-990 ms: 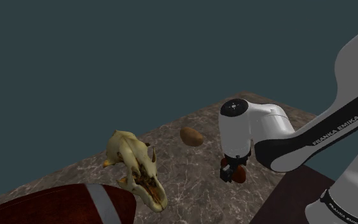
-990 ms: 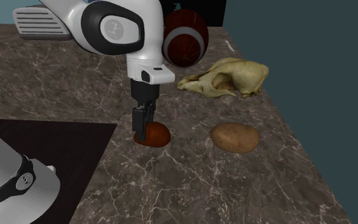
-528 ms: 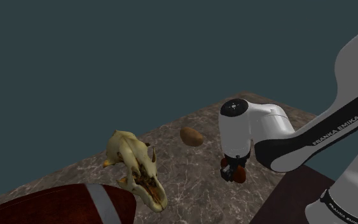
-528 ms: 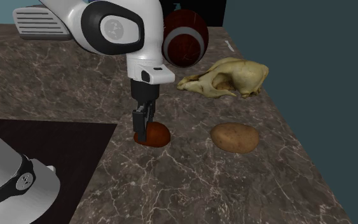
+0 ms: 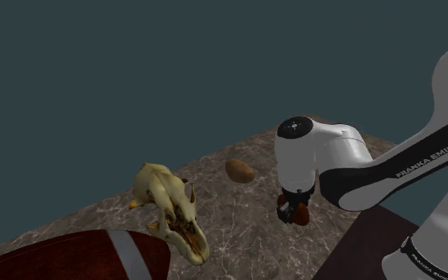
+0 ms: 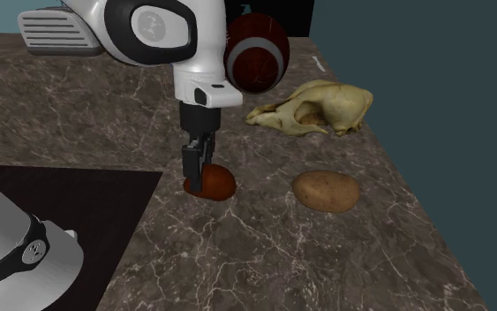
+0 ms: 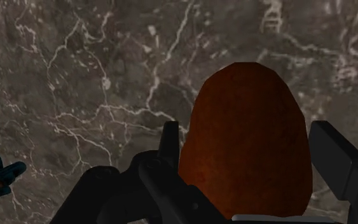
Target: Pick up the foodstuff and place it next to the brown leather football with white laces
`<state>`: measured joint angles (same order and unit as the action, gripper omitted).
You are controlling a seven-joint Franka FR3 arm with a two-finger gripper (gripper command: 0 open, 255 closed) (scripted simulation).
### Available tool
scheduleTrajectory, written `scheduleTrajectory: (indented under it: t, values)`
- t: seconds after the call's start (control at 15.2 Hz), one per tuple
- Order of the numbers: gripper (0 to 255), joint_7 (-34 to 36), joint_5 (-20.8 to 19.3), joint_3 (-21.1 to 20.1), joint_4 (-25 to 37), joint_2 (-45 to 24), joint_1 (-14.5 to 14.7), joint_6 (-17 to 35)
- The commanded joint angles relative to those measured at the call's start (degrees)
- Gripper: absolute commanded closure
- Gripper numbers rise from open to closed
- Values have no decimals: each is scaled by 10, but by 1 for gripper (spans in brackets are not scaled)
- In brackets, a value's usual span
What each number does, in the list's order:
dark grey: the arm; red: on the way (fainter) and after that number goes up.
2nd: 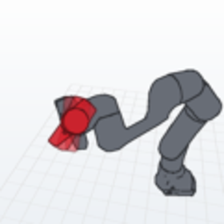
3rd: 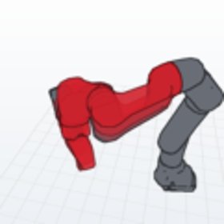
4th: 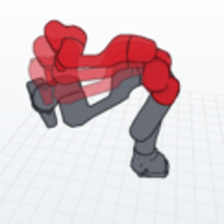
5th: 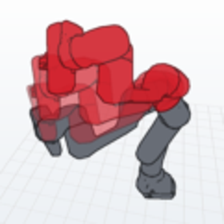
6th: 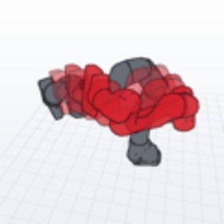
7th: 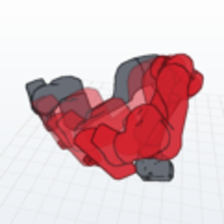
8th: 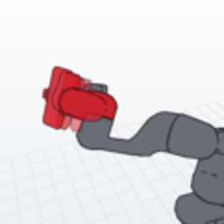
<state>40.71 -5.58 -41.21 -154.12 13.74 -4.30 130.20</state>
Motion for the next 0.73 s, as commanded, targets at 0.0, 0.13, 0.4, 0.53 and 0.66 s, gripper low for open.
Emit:
scheduleTrajectory:
  t: [0.0,0.13,0.4,0.53,0.66]
  values:
    - [255,-13,13,6,4,16,7,-17]
    - [255,-26,25,12,9,34,13,-35]
    - [255,-47,43,26,19,65,24,-72]
    - [255,-56,50,32,26,79,29,-90]
    - [255,-65,55,38,33,92,33,-108]
